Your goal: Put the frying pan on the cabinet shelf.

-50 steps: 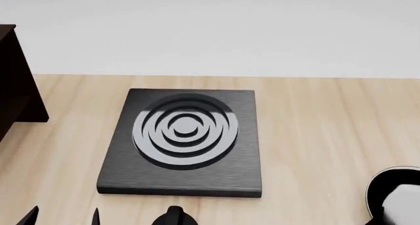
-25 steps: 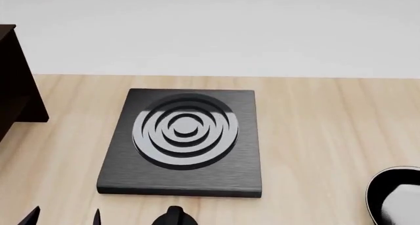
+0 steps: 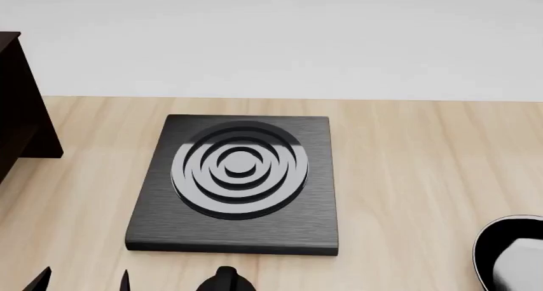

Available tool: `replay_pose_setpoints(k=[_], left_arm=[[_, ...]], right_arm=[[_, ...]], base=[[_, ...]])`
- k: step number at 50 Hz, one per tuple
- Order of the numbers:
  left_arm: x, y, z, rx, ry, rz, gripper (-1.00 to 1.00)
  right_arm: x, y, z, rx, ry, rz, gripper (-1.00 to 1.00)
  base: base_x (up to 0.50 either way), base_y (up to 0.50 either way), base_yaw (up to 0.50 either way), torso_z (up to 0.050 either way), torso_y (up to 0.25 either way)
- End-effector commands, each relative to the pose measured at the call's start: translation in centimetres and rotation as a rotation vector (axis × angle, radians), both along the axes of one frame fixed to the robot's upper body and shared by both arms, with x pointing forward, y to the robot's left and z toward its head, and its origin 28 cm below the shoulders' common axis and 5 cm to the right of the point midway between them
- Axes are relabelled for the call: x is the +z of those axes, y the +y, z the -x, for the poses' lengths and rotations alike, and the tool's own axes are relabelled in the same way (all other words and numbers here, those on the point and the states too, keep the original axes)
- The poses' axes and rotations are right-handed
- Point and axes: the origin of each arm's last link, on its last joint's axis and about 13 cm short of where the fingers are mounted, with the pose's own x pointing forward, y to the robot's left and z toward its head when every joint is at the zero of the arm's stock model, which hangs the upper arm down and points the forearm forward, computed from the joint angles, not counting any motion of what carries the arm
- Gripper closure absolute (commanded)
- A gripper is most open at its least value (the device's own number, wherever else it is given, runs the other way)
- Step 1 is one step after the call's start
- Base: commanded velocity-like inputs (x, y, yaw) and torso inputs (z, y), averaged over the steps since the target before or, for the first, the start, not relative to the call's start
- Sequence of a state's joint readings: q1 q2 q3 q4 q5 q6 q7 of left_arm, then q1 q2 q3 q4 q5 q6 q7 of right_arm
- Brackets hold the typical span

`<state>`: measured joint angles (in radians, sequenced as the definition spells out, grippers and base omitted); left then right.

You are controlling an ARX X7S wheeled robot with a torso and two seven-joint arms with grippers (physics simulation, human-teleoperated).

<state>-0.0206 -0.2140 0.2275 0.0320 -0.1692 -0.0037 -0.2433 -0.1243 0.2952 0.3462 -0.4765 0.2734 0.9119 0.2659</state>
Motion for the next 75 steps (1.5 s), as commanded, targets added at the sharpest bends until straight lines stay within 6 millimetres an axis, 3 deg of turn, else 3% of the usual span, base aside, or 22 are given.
replay_pose_setpoints(k=[1,12,26,37,38,53,61,69,75], left_arm=[[-0.2,0.1,-0.2,0.007,0.003,0.001,-1.00],[-0.1,0.0,-0.1,0.004,0.003,-0.004,-1.00],[-0.2,0.1,0.0,0.008,0.003,-0.004,-1.00],[-0.3,0.0,0.0,0.009,0.006,-0.010,-1.00],[-0.3,0.0,0.0,0.009,0.006,-0.010,-1.00],[-0.5,0.1,-0.1,0.010,0.006,-0.012,-1.00],[-0.5,0.1,-0.1,0.010,0.005,-0.011,-1.00],[-0.2,0.1,0.1,0.010,0.005,-0.010,-1.00],[-0.3,0.1,0.0,0.012,0.004,-0.008,-1.00]], right_arm=[[-1.5,-0.6,-1.4,0.028,0.085,-0.023,-1.00],[-2.7,-2.1,-2.1,0.004,0.167,-0.047,-1.00],[-2.7,-4.5,-2.5,-0.018,0.238,-0.028,-1.00],[-3.6,-3.9,-2.5,0.000,0.228,-0.096,-1.00],[-3.5,-3.8,-2.5,0.005,0.229,-0.092,1.00],[-0.7,-2.9,-1.9,0.036,0.150,-0.016,1.00],[1.9,-2.2,-2.2,0.074,0.092,0.046,1.00],[5.9,-0.6,-3.4,0.142,0.032,0.120,1.00],[7.3,0.3,-4.3,0.186,0.012,0.137,1.00]], base=[[0.00,0.00,0.00,0.000,0.000],[0.00,0.00,0.00,0.000,0.000],[0.00,0.00,0.00,0.000,0.000],[0.00,0.00,0.00,0.000,0.000],[0.01,0.00,0.00,0.000,0.000],[0.00,0.00,0.00,0.000,0.000],[0.00,0.00,0.00,0.000,0.003],[0.00,0.00,0.00,0.000,0.001],[0.00,0.00,0.00,0.000,0.002]])
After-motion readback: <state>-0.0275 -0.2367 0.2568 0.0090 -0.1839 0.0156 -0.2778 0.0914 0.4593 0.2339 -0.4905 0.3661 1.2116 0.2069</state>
